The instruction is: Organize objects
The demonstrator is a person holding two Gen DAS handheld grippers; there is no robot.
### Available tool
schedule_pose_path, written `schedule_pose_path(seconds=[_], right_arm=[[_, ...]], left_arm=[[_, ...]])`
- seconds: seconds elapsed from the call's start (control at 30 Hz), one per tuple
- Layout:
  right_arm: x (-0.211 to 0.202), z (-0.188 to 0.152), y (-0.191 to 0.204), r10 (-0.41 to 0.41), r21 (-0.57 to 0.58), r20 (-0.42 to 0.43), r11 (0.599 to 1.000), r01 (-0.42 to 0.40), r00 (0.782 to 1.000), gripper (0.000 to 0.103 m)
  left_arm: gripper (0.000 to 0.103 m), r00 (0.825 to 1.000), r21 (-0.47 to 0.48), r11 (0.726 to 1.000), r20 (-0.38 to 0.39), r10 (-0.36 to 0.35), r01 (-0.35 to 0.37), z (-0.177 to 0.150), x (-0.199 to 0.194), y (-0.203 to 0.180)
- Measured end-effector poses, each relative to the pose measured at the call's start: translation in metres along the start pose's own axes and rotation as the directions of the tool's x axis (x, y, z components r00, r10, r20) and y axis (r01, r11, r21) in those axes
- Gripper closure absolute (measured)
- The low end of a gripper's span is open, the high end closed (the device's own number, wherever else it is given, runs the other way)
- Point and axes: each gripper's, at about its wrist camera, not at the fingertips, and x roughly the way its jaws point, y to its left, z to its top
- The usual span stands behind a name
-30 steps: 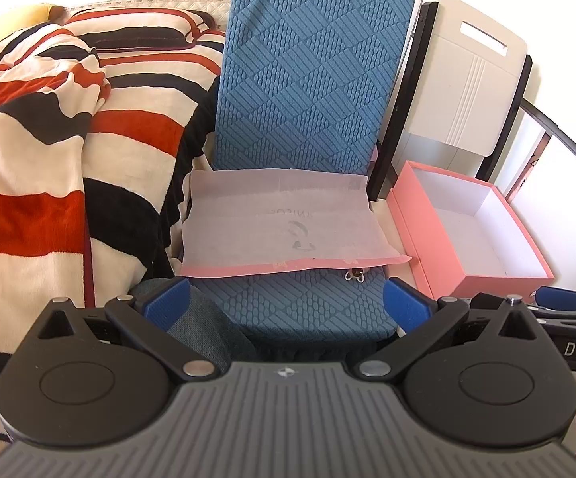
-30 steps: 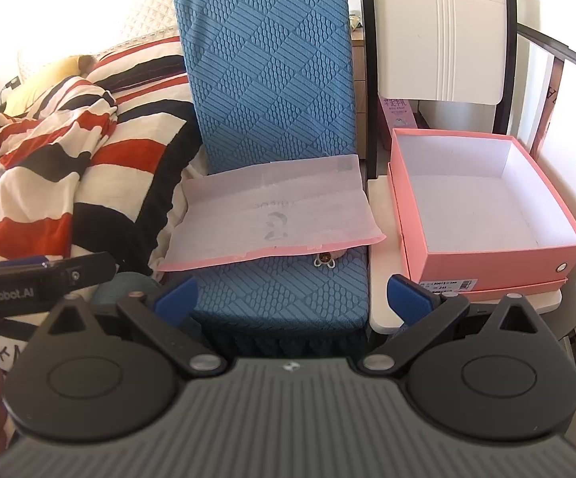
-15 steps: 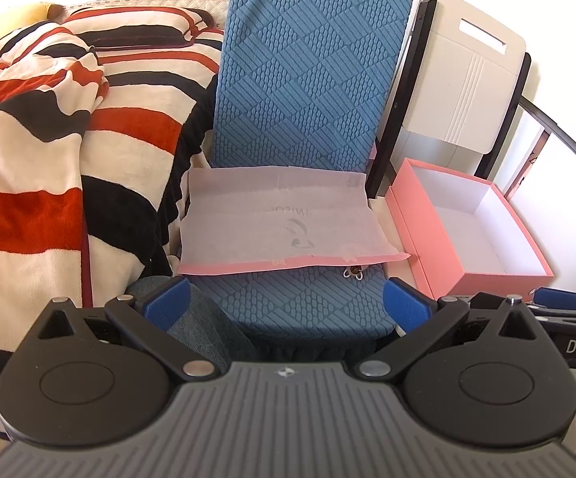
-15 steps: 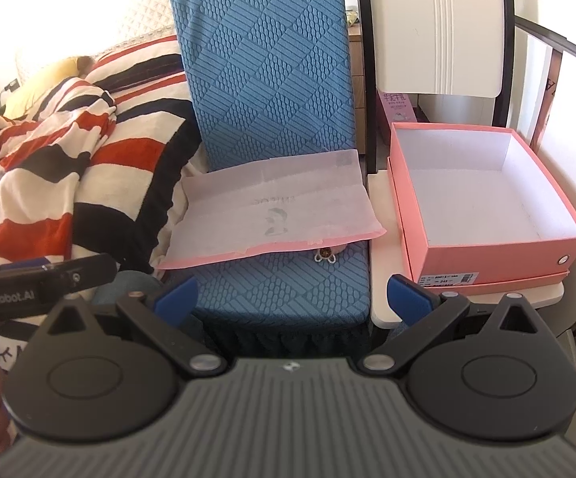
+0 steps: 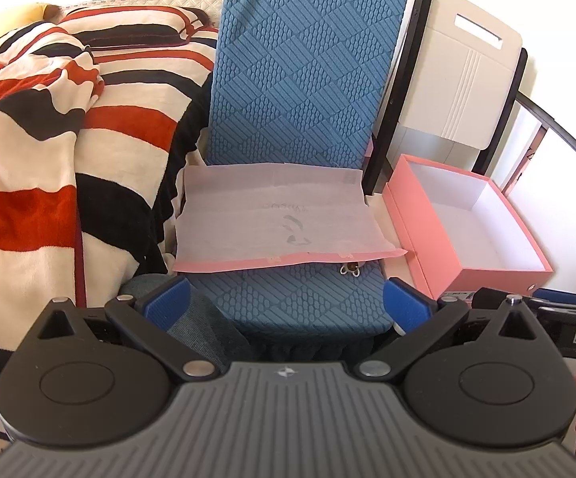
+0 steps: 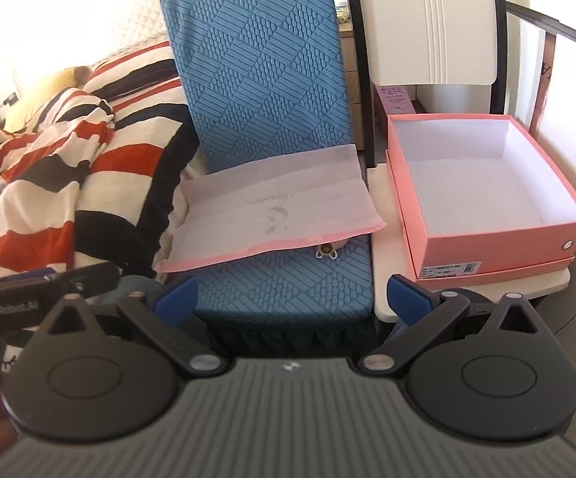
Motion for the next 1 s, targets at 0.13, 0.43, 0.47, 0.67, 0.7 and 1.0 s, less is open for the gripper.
schedule_pose_path(seconds=[0.13, 0.43, 0.47, 0.67, 0.7, 1.0], right_arm=[[0.005, -0.003, -0.002, -0.008, -0.014, 0.001, 1.0, 0.008, 1.0, 0.001], [0.014, -0.008, -0.005, -0.006, -0.025, 0.014, 1.0, 0.006, 1.0, 0.001], [0.015, -0.009, -0.005, -0.003, -0.027, 0.015, 1.0, 0.004, 1.0, 0.001], [0.023, -0.011, -0.008, 0.01, -0.022, 0.012, 1.0, -0.01, 1.0, 0.001], [0.025, -0.012, -0.008, 0.011, -0.022, 0.01, 1.0, -0.011, 1.0, 0.001], [0.055, -0.008, -0.013, 0.017, -0.001, 0.006, 1.0, -0.017, 1.0, 0.002]], left_arm=[[0.0, 1.0, 0.009, 1.0, 0.008, -0.01, 0.01, -0.002, 0.006, -0.001], [0.0, 1.0, 0.027, 0.999, 0.017, -0.018, 0.017, -0.015, 0.023, -0.004], [0.0, 1.0, 0.023, 1.0, 0.012, -0.018, 0.018, -0.017, 0.025, -0.003], [0.0, 1.0, 0.016, 1.0, -0.002, -0.013, 0.013, -0.028, 0.032, 0.001], [0.0, 1.0, 0.018, 1.0, -0.005, -0.01, 0.01, -0.029, 0.034, 0.002], [0.0, 0.999, 0.013, 1.0, -0.036, 0.011, -0.011, -0.026, 0.066, 0.011]])
